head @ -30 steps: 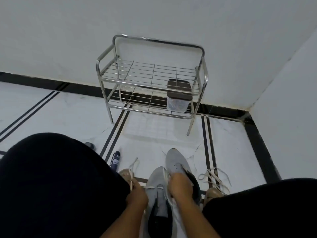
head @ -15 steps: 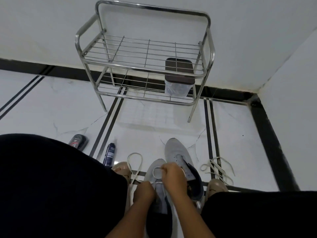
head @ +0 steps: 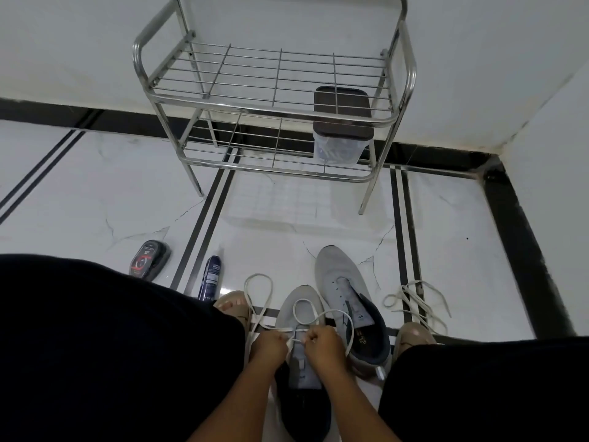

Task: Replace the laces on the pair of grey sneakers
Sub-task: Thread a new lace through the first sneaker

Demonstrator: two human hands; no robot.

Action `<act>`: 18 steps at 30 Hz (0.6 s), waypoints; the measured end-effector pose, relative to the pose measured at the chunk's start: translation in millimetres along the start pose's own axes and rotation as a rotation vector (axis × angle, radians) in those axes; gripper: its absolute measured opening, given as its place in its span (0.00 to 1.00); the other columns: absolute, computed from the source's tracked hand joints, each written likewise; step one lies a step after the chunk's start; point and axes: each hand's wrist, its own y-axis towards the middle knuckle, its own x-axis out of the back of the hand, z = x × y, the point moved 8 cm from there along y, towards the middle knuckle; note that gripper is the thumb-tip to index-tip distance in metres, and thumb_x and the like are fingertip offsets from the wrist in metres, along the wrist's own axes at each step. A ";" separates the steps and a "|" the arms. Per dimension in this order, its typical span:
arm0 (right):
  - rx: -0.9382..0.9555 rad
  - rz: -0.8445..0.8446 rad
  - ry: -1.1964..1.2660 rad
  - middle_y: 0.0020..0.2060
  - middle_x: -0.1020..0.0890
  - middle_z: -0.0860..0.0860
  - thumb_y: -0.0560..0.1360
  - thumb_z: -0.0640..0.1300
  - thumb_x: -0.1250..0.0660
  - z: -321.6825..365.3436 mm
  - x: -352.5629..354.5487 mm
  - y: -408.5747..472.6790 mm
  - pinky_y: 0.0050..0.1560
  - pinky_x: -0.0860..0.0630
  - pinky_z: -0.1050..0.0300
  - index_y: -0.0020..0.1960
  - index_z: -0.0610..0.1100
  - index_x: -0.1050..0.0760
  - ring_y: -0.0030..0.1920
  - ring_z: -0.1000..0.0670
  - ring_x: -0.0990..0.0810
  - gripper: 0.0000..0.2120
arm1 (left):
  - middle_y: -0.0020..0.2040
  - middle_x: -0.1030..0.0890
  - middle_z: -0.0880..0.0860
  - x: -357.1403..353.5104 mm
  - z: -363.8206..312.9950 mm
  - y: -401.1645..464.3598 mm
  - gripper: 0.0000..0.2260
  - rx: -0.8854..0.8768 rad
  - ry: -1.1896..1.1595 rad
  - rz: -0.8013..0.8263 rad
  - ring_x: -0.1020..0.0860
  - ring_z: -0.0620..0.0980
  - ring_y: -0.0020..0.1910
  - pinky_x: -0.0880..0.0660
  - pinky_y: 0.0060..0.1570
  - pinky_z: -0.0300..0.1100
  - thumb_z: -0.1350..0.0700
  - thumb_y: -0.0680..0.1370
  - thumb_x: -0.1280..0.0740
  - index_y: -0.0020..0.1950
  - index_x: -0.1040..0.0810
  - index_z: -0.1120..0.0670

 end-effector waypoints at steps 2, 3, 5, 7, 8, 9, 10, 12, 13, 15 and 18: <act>-0.002 -0.021 -0.065 0.54 0.23 0.45 0.77 0.42 0.40 3.2 1.7 -1.1 0.50 0.27 0.57 0.41 0.47 0.22 0.52 0.44 0.22 0.10 | 0.62 0.21 0.55 0.7 -1.1 -1.0 0.13 -0.009 -0.025 -0.021 0.23 0.54 0.61 0.27 0.60 0.42 0.63 0.77 0.38 0.59 0.19 0.57; -0.001 -0.033 -0.096 0.55 0.25 0.45 0.77 0.42 0.41 3.4 1.6 -0.4 0.50 0.27 0.57 0.46 0.44 0.21 0.53 0.44 0.22 0.10 | 0.61 0.20 0.55 -0.1 -1.0 0.0 0.13 -0.006 -0.044 -0.028 0.23 0.54 0.60 0.26 0.60 0.43 0.63 0.76 0.38 0.58 0.18 0.57; 0.001 -0.037 -0.137 0.57 0.26 0.44 0.78 0.42 0.42 2.4 -0.7 1.2 0.49 0.27 0.56 0.51 0.41 0.22 0.53 0.43 0.22 0.11 | 0.59 0.20 0.55 1.4 -0.2 -1.4 0.12 0.004 -0.074 -0.052 0.22 0.55 0.59 0.25 0.58 0.43 0.64 0.76 0.37 0.55 0.18 0.57; 0.002 -0.041 -0.168 0.58 0.27 0.44 0.78 0.42 0.43 2.8 -1.9 1.0 0.50 0.27 0.55 0.52 0.40 0.22 0.53 0.42 0.22 0.12 | 0.58 0.19 0.55 -0.7 0.7 -0.7 0.11 0.003 -0.081 -0.044 0.22 0.55 0.58 0.26 0.56 0.41 0.63 0.76 0.37 0.53 0.17 0.57; 0.005 -0.045 -0.179 0.58 0.27 0.44 0.79 0.42 0.44 2.8 -3.0 2.0 0.51 0.27 0.54 0.53 0.40 0.23 0.53 0.42 0.22 0.13 | 0.57 0.19 0.55 -0.6 1.4 -1.2 0.11 0.011 -0.088 -0.046 0.22 0.55 0.57 0.26 0.55 0.40 0.63 0.76 0.37 0.52 0.17 0.57; -0.001 -0.039 -0.188 0.59 0.27 0.44 0.79 0.43 0.44 3.6 -2.7 0.7 0.51 0.27 0.54 0.54 0.40 0.23 0.54 0.43 0.22 0.13 | 0.57 0.19 0.55 0.7 0.9 -3.1 0.11 0.014 -0.102 -0.052 0.21 0.54 0.56 0.26 0.54 0.40 0.63 0.76 0.37 0.52 0.17 0.56; 0.001 -0.039 -0.194 0.59 0.27 0.44 0.79 0.43 0.44 4.0 -2.5 0.6 0.52 0.27 0.54 0.55 0.40 0.23 0.55 0.43 0.22 0.13 | 0.56 0.18 0.54 -0.1 1.4 -2.2 0.11 0.020 -0.122 -0.049 0.21 0.54 0.56 0.26 0.53 0.40 0.63 0.76 0.37 0.51 0.17 0.55; 0.001 -0.030 -0.190 0.60 0.27 0.45 0.79 0.44 0.44 4.8 -1.4 -1.0 0.52 0.26 0.54 0.54 0.41 0.23 0.54 0.43 0.22 0.13 | 0.55 0.18 0.54 -0.8 3.8 -3.2 0.10 0.051 -0.153 -0.049 0.21 0.54 0.54 0.25 0.52 0.39 0.62 0.75 0.37 0.49 0.17 0.55; -0.002 -0.014 -0.190 0.61 0.27 0.45 0.79 0.44 0.44 5.7 -1.1 -2.5 0.52 0.26 0.54 0.52 0.42 0.23 0.54 0.43 0.22 0.12 | 0.54 0.17 0.54 -0.3 3.6 -5.2 0.10 0.055 -0.171 -0.055 0.20 0.54 0.54 0.25 0.53 0.40 0.62 0.75 0.37 0.49 0.17 0.54; 0.020 0.018 -0.181 0.65 0.29 0.45 0.79 0.45 0.43 9.0 -2.3 -4.3 0.48 0.28 0.57 0.44 0.47 0.26 0.53 0.44 0.22 0.09 | 0.54 0.17 0.56 0.0 2.0 -7.4 0.10 0.058 -0.188 -0.063 0.20 0.55 0.55 0.24 0.53 0.41 0.62 0.75 0.37 0.49 0.16 0.55; 0.050 0.006 -0.161 0.68 0.30 0.47 0.77 0.46 0.41 11.6 -3.3 -5.0 0.45 0.30 0.58 0.39 0.52 0.29 0.51 0.45 0.21 0.09 | 0.56 0.18 0.59 2.5 -0.2 -10.7 0.11 0.063 -0.218 -0.078 0.21 0.57 0.57 0.25 0.54 0.43 0.61 0.77 0.39 0.53 0.18 0.59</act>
